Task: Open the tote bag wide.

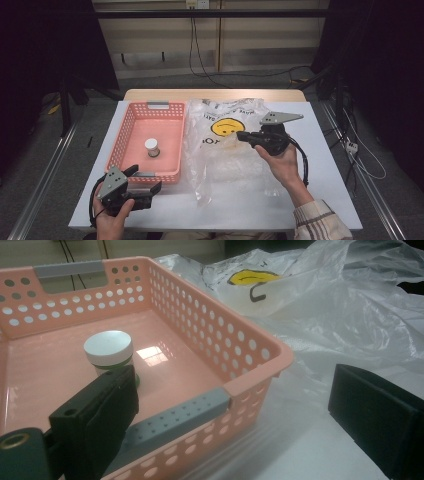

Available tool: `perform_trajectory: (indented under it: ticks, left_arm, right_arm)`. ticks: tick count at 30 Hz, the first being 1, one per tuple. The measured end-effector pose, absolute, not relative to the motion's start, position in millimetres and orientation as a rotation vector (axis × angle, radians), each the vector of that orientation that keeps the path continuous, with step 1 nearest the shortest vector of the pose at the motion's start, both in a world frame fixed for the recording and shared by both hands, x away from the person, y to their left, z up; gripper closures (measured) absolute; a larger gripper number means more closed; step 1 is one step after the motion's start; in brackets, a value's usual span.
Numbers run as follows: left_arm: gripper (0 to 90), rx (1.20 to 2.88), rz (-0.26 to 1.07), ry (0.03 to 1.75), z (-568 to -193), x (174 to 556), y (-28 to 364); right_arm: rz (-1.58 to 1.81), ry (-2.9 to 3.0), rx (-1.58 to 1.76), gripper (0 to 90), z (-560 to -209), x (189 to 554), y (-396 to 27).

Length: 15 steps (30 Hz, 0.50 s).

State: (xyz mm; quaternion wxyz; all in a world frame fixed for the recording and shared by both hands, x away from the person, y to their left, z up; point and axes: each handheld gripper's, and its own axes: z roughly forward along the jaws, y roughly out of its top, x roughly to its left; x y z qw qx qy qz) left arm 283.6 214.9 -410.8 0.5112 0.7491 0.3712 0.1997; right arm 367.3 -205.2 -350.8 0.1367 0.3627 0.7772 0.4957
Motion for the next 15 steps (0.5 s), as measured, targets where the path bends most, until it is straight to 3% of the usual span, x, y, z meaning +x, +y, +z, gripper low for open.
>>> perform_trajectory:
  ticks: [15]
  left_arm:
    - [5.5,1.806,0.468,0.905,-411.5,285.3,220.5]
  right_arm:
    - [1.475,2.199,1.032,90.0,-343.8,364.3,-210.1]
